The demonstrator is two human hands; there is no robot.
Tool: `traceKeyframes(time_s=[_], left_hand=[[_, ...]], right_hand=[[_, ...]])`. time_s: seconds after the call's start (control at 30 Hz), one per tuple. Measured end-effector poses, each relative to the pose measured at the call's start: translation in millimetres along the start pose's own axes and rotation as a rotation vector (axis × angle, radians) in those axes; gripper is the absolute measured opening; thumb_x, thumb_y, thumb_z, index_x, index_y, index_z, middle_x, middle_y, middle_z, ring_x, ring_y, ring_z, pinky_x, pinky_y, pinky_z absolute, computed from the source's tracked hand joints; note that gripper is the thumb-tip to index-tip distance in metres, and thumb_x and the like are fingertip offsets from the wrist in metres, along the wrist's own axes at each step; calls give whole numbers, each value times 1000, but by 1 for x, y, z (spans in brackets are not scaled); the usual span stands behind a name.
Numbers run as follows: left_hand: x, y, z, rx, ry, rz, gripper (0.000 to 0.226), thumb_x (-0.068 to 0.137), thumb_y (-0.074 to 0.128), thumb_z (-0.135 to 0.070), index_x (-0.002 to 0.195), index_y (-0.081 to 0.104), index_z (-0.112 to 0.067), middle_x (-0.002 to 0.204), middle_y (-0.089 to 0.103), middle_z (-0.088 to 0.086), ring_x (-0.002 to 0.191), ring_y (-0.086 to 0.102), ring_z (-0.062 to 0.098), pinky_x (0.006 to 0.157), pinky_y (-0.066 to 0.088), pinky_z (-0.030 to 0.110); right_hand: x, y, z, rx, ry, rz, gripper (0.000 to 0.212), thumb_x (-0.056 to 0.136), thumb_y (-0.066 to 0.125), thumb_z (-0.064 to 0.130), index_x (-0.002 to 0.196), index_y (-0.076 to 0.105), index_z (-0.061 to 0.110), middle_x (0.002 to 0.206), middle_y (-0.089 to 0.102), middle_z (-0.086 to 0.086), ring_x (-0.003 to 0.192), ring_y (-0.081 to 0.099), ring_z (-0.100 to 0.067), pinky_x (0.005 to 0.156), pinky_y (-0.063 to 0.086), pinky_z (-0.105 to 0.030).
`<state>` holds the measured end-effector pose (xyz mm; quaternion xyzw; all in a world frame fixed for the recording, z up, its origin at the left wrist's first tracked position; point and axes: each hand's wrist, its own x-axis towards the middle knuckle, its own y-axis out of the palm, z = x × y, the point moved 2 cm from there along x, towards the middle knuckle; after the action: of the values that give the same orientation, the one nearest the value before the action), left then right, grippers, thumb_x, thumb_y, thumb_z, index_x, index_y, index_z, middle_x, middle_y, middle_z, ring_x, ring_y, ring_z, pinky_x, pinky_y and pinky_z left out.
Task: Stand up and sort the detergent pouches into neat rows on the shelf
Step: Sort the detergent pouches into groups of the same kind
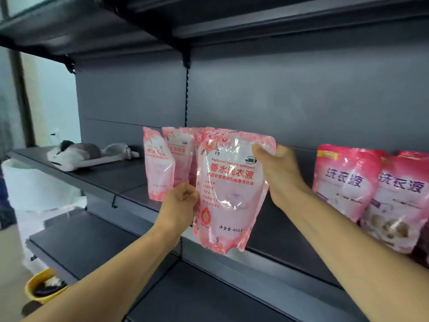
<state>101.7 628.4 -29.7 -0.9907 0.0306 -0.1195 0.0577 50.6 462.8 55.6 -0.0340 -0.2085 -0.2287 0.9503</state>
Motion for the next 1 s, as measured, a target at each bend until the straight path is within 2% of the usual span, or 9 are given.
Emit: traceKeyframes(time_s=[0.17, 0.27, 0.33, 0.47, 0.67, 0.77, 0.83, 0.9, 1.0], left_hand=[[62, -9, 25, 35, -42, -47, 21, 99, 42, -13, 88, 58, -6, 83, 65, 11, 78, 62, 25, 88, 53, 48], [94, -13, 41, 49, -69, -73, 22, 99, 42, -14, 85, 57, -8, 78, 63, 7, 73, 59, 22, 88, 53, 47], [111, -16, 49, 57, -66, -94, 23, 99, 42, -15, 83, 57, -9, 75, 61, 5, 70, 56, 20, 86, 53, 45], [137, -18, 60, 68, -67, -117, 23, 99, 42, -15, 81, 57, -12, 77, 63, 5, 71, 57, 20, 82, 52, 42], [145, -18, 69, 17, -15, -103, 22, 99, 42, -15, 83, 56, -10, 73, 60, 1, 68, 56, 16, 77, 52, 36], [139, -20, 72, 2, -5, -63, 18, 99, 43, -19, 89, 57, -13, 82, 65, 2, 75, 61, 16, 83, 54, 36], [131, -21, 75, -43, -13, 22, 15, 95, 50, -31, 100, 56, -18, 93, 67, -1, 85, 65, 13, 83, 54, 30], [123, -21, 81, -70, -2, 141, 44, 78, 62, -49, 113, 49, -25, 104, 65, -7, 95, 65, 7, 77, 54, 20], [117, -18, 91, 65, 51, 267, 88, 57, 83, -49, 127, 33, -32, 116, 57, -13, 106, 59, 4, 86, 54, 25]], right_hand=[[47, 39, -36, 26, 28, 30, 13, 87, 55, 17, 91, 67, 15, 101, 70, -17, 92, 68, -32, 81, 56, -50], [75, 60, -58, 5, 29, 50, 65, 66, 57, 44, 125, 56, 17, 116, 66, -6, 100, 66, -26, 89, 53, -50], [90, 70, -71, -38, -7, 78, 75, 62, 54, 50, 130, 52, 18, 117, 65, -2, 99, 66, -22, 89, 53, -48], [106, 83, -77, -175, -61, 50, 36, 85, 58, 33, 110, 60, 8, 105, 66, -13, 98, 63, -35, 89, 50, -52], [112, 93, -91, -131, -40, 57, 68, 66, 51, 58, 126, 53, 27, 109, 68, 5, 101, 64, -23, 90, 49, -52], [102, 90, -86, -85, -58, 81, 29, 85, 57, 30, 106, 63, 11, 100, 68, -16, 97, 64, -35, 83, 54, -53], [97, 82, -96, -91, -48, 124, 11, 91, 56, 17, 92, 67, 17, 91, 73, -4, 90, 69, -20, 76, 59, -35], [85, 75, -108, -131, -18, 195, 15, 92, 55, 14, 94, 66, 24, 90, 74, 9, 85, 69, -6, 69, 55, -20], [69, 72, -127, -182, 102, 243, 19, 96, 48, 22, 104, 65, 29, 102, 72, 12, 98, 66, -8, 87, 53, -32]])
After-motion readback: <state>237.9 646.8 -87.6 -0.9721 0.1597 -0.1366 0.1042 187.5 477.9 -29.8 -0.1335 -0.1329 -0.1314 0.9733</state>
